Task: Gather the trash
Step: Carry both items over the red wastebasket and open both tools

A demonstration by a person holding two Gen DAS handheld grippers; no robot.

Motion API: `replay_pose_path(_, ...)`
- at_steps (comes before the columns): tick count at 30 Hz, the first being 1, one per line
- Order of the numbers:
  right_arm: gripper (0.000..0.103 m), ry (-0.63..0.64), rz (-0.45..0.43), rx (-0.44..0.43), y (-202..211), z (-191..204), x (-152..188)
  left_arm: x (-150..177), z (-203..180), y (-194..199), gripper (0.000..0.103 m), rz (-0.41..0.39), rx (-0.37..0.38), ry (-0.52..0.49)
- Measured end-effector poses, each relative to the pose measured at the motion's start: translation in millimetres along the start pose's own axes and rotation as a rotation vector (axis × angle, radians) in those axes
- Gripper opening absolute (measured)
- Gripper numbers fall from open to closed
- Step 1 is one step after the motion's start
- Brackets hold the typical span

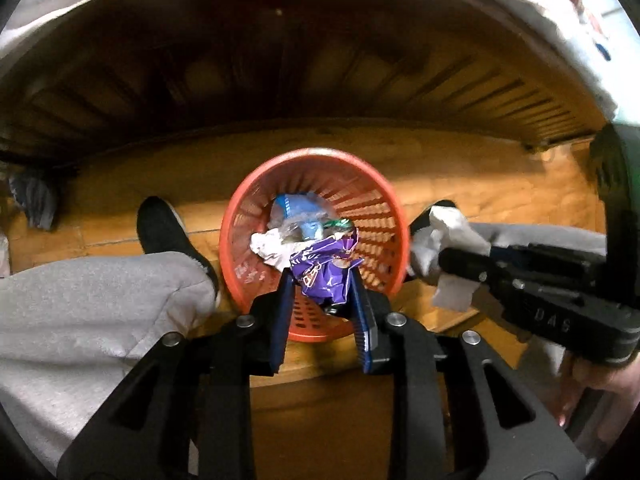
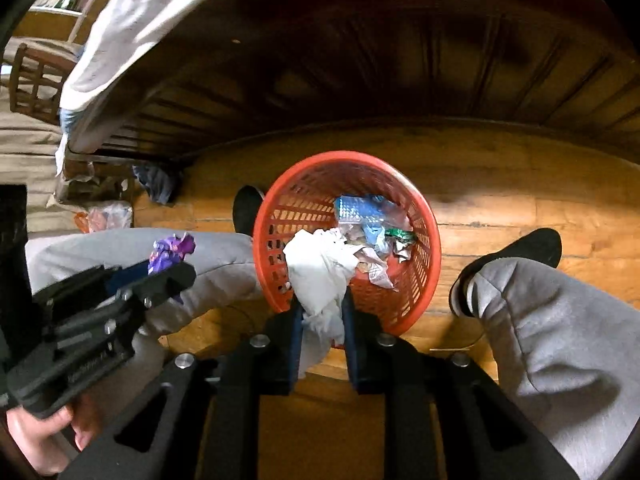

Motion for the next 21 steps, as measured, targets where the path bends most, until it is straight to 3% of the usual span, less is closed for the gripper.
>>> replay_pose_path(5,0.027,-0.037,0.049,0.007,-32.2,-14.6,-16.9,-5.9,8.3,-28.9,0.03,0.065,-0.001,0.04)
replay_pose_path(7,0.033,-0.048,0.063,0.002,-39.1,-17.9,-18.7,-5.2,10.6,-31.7,0.038,0.067,0.014,0.054)
replay_pose_path(13,0.036,-0.047,0.039,0.013,-34.1,-18.1,-19.5,-3.1,9.1,-30.9,0.054,0.056,0.001,0.053)
replay_pose_path(15,0.049,-0.06,0.032,0.013,-32.2,-21.1,-19.0,-3.5,6.8,-31.2,0.054,0.054,-0.001,0.048)
replay_pose_path(21,0.049,-0.079,0.028,0.01,-30.2,-24.4,-20.1,-0.2,3.4,-31.2,0.054,0.066,-0.028,0.028)
Point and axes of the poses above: each gripper's, at about its wrist camera, not at the fingertips, and y roughly against the way its jaws point, z to its left, x to its underside, the point moved 1 cm from there along -y, roughly the way its jaws point, and after that the axes turned 8 degrees about z, right-handed, at the moved point
